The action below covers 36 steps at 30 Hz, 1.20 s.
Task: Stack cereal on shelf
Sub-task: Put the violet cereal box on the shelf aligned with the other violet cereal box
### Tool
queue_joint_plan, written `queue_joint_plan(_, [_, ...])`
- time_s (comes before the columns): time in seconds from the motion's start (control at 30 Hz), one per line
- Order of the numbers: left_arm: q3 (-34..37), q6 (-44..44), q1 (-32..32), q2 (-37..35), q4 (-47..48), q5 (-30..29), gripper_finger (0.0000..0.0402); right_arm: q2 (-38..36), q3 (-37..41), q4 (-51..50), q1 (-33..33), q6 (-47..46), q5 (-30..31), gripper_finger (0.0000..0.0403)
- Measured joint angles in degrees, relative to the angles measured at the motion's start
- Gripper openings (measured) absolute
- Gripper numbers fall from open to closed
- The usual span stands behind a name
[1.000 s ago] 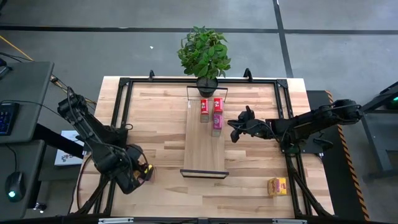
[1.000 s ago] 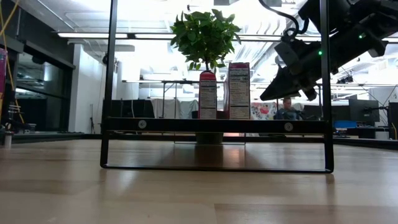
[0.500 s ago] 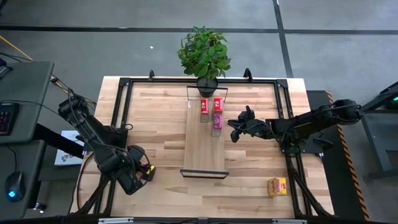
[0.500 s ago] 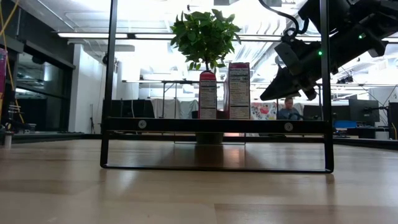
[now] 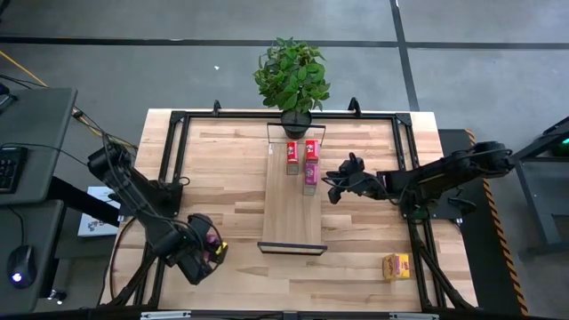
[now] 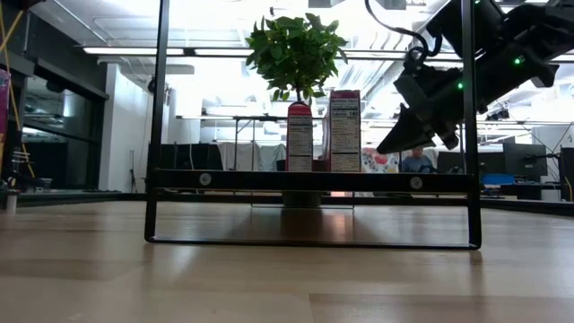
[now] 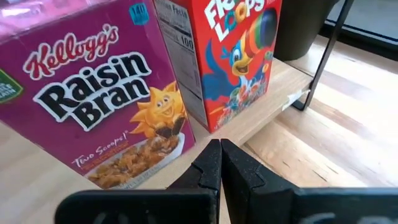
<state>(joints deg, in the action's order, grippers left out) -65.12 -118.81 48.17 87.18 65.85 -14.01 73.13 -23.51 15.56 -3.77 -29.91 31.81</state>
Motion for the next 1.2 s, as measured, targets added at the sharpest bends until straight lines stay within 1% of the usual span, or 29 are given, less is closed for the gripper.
queue_joint_plan(0.17, [0.0, 1.9, -1.0, 2.5, -0.1, 1.4, 0.0315, 1.2, 0.0, 0.2, 0.0, 0.0, 0.2, 0.0])
queue_joint_plan(0.3, [0.0, 2.3, -1.9, 3.7, -0.5, 1.3, 0.0315, 1.2, 0.0, 0.6, 0.0, 0.0, 0.3, 0.0])
queue_joint_plan(0.43, [0.0, 4.9, -2.5, 4.4, -2.5, 1.4, 0.0314, 1.2, 0.0, 1.0, 0.0, 0.0, 1.2, 0.0])
queue_joint_plan(0.53, [0.0, 7.0, -3.1, 4.7, -4.4, 1.6, 0.0306, 1.2, 0.0, 1.5, 0.0, 0.3, 1.2, 0.0])
queue_joint_plan(0.7, [0.0, 8.1, -3.6, 4.6, -4.5, 1.9, 0.0272, 1.2, 0.0, 1.5, 0.0, 0.3, 1.2, 0.0])
queue_joint_plan(0.93, [0.0, 8.6, -3.6, 4.6, -4.2, 1.9, 0.0203, 1.2, 0.0, 1.5, 0.0, 0.4, 1.2, 0.0])
queue_joint_plan(1.07, [0.0, 11.0, -4.0, 4.6, -4.2, 1.9, 0.0165, 1.2, 0.0, 1.8, 0.0, 0.4, 1.2, 0.0])
queue_joint_plan(1.2, [0.0, 15.2, -5.5, 3.6, -4.2, 1.9, 0.0141, 1.2, 0.0, 1.9, 0.0, 0.2, 1.2, 0.0])
